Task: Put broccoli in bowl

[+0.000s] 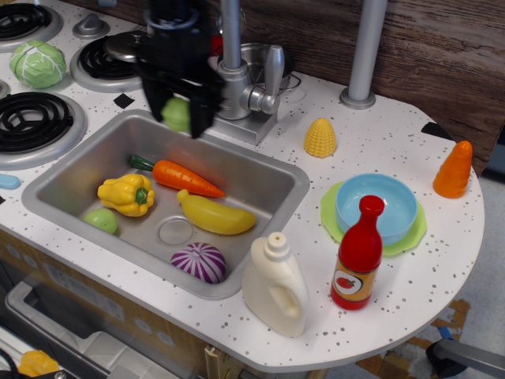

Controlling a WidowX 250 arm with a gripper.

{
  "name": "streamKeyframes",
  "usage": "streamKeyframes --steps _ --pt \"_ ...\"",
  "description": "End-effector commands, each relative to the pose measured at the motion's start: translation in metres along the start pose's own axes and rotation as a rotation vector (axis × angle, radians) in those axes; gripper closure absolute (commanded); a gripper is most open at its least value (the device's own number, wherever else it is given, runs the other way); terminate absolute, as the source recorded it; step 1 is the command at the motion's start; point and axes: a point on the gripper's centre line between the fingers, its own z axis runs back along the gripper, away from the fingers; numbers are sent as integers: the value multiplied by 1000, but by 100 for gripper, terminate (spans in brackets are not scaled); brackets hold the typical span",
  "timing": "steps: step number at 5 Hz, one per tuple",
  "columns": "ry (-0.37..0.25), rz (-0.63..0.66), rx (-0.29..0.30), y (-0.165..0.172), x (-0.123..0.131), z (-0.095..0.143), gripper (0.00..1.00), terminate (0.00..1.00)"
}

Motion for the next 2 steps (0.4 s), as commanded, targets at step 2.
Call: streamKeyframes --steps 2 --pt "3 175 -46 -100 10 41 100 0"
